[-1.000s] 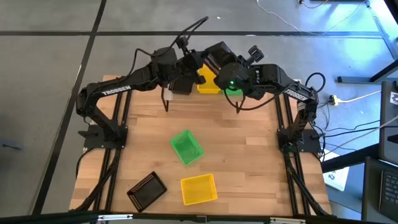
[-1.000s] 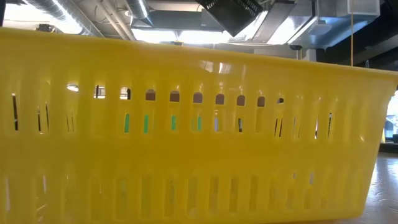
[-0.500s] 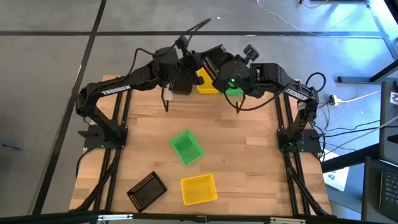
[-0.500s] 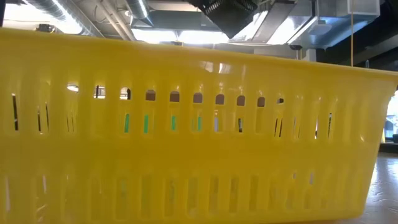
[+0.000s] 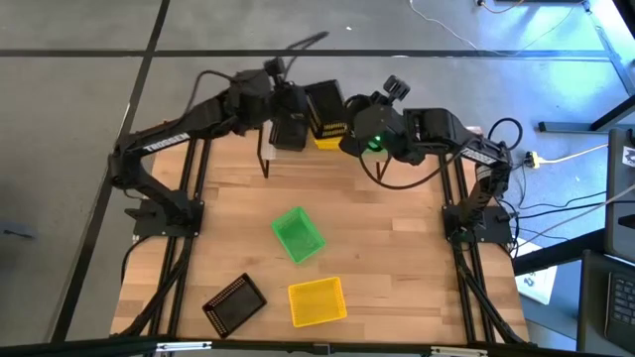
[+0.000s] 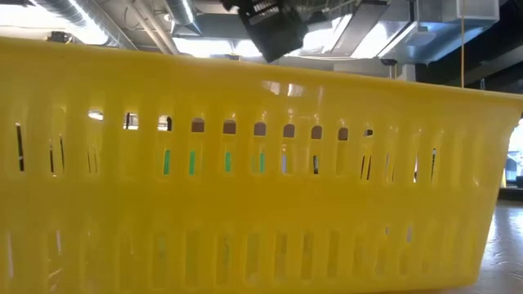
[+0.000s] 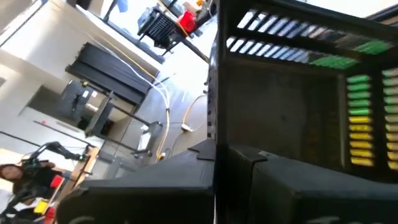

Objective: Stack baskets on shelf by color
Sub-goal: Stack the top black bin on top of the other black bin on the shelf

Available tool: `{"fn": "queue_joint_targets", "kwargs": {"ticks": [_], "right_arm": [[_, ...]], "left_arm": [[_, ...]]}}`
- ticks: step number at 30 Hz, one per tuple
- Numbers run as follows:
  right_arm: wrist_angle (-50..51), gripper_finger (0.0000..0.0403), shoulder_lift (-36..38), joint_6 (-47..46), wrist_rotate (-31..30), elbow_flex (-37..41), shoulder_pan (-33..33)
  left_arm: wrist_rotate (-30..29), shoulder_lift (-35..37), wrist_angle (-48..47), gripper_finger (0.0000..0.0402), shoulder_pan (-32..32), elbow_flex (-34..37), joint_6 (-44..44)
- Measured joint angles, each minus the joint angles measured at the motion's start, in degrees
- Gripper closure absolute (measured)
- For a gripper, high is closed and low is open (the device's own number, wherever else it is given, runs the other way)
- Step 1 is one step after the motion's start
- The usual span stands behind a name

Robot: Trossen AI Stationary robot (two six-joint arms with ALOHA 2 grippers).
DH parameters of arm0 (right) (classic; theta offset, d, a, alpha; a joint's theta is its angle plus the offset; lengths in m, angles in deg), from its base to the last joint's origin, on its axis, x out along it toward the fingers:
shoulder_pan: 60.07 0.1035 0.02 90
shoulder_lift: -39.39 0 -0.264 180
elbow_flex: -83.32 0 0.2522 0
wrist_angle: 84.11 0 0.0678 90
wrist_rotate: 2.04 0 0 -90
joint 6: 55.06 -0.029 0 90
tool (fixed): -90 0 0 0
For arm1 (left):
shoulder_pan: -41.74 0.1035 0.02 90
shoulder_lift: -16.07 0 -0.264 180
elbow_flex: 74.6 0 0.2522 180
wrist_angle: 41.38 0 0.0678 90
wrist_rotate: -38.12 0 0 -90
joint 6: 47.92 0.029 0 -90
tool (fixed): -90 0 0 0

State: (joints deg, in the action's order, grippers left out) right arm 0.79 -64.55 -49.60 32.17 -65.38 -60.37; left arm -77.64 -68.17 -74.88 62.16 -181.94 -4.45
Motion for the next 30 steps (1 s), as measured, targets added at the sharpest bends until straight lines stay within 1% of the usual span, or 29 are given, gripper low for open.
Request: {"fn": "queue_joint_targets", "kwargs": {"ticks": [4,6,9,11,13,16,18,20,22,23,25,28,30], "right_arm": [[-0.25,0.028,0.61,1.35,0.28,0.0,0.9],[-0.33,0.028,1.25,1.55,2.58,0.0,0.97],[-1.0,0.028,2.47,1.7,12.11,-0.02,0.69],[-1.69,0.028,3.3,2.52,18.74,0.02,0.12],[-1.83,0.028,3.94,3.22,23.51,-0.05,-0.17],[-1.77,0.028,4.54,4.88,28.95,0.0,-0.9],[-1.37,0.028,4.57,6.16,34.71,-0.02,-1.72],[-1.34,0.028,4.54,7.35,41.83,-0.02,-2.66],[-1.27,0.028,4.54,8.24,48.33,-0.02,-3.78],[-1.09,0.028,4.54,8.39,50.52,-0.02,-4.29],[-1.05,0.028,4.53,8.34,52.53,-0.02,-5.18],[-1.03,0.028,4.52,8.27,52.74,-0.02,-6.11],[-0.96,0.028,4.52,8.26,52.81,-0.02,-6.54]], "left_arm": [[3.38,2.86,-6.89,0.0401,3.2,-0.02,0.15],[4.04,3.69,-10.17,0.0401,4.9,-0.02,0.19],[7.63,3.91,-15.74,0.0401,7.87,-1.94,-1.0],[12.43,3.64,-20.97,0.0401,10.57,-4.98,-1.54],[15.91,2.83,-24.46,0.0401,12.69,-8.47,-1.66],[19.39,0.86,-29.93,0.0401,15.62,-12.86,-1.37],[22.81,-0.79,-32.82,0.0401,17.39,-15.69,-1.32],[26.72,-2.5,-35.61,0.0401,19.2,-18.23,-1.03],[28.55,-4.51,-38.95,0.0401,21.02,-20.23,-0.34],[28.64,-5.77,-40.51,0.0401,21.63,-21.18,0.19],[30.05,-8.32,-43.0,0.0401,22.36,-22.78,0.54],[34.24,-11.7,-46.55,0.0401,24.05,-25.01,0.63],[34.19,-13.18,-46.69,0.0401,25.02,-25.91,0.72]]}}
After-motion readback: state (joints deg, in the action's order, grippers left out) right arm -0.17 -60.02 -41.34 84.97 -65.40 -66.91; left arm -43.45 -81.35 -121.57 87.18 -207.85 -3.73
